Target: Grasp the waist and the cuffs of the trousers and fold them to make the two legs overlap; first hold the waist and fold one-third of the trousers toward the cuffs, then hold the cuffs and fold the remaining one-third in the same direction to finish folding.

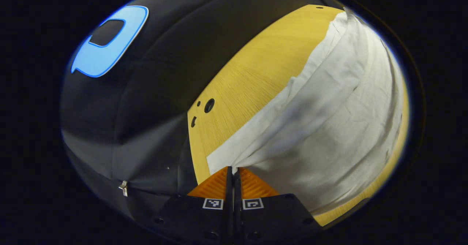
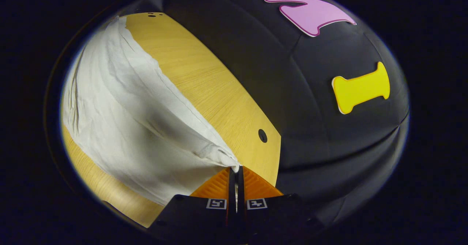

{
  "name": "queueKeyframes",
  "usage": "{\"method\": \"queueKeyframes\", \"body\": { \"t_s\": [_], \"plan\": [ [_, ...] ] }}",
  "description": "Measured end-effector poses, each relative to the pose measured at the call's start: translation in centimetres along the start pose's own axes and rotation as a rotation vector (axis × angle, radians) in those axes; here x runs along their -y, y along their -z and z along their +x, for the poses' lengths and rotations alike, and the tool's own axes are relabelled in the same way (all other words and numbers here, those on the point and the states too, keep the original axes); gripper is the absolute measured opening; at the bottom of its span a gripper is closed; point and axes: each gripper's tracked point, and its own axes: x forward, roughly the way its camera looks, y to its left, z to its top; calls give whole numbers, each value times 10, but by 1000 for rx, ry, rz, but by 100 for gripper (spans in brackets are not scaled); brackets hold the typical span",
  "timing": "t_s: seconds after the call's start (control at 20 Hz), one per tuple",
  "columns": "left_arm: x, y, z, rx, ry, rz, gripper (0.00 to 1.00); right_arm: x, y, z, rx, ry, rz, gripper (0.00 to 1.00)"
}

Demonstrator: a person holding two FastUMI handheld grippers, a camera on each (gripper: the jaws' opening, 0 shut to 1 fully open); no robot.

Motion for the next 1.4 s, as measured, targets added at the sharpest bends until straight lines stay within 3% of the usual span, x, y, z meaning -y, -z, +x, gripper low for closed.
{"method": "queueKeyframes", "body": {
  "t_s": [0.05, 0.2, 0.3, 0.7, 1.15, 1.25, 1.3, 1.35, 1.4],
  "plan": [
    [1, 3, 3, -18, 7, -4, 5, -4, 2, 8, -10, -10, 2, 5],
    [17, 10, 22, -70, 44, 21, 5, -19, 12, 29, -52, -43, 6, 5],
    [15, 7, 26, -69, 18, 34, 5, -31, 22, 34, -97, -74, 6, 7],
    [21, 13, 18, -95, 45, -15, 5, -32, 22, 34, -72, -117, -3, 7],
    [19, 11, 20, -93, 69, -24, 5, -28, 21, 38, -74, -101, 23, 7],
    [18, 12, 19, -92, 74, -26, 5, -17, 20, 39, -57, -54, 6, 15],
    [17, 13, 17, -91, 65, -25, 6, -12, 19, 38, -53, -37, 5, 36],
    [10, 14, 20, -91, 32, -20, 7, -8, 21, 37, -49, -17, 7, 48],
    [3, 13, 16, -89, 7, -16, 22, 1, 22, 34, -48, 12, 18, 65]
  ]
}}
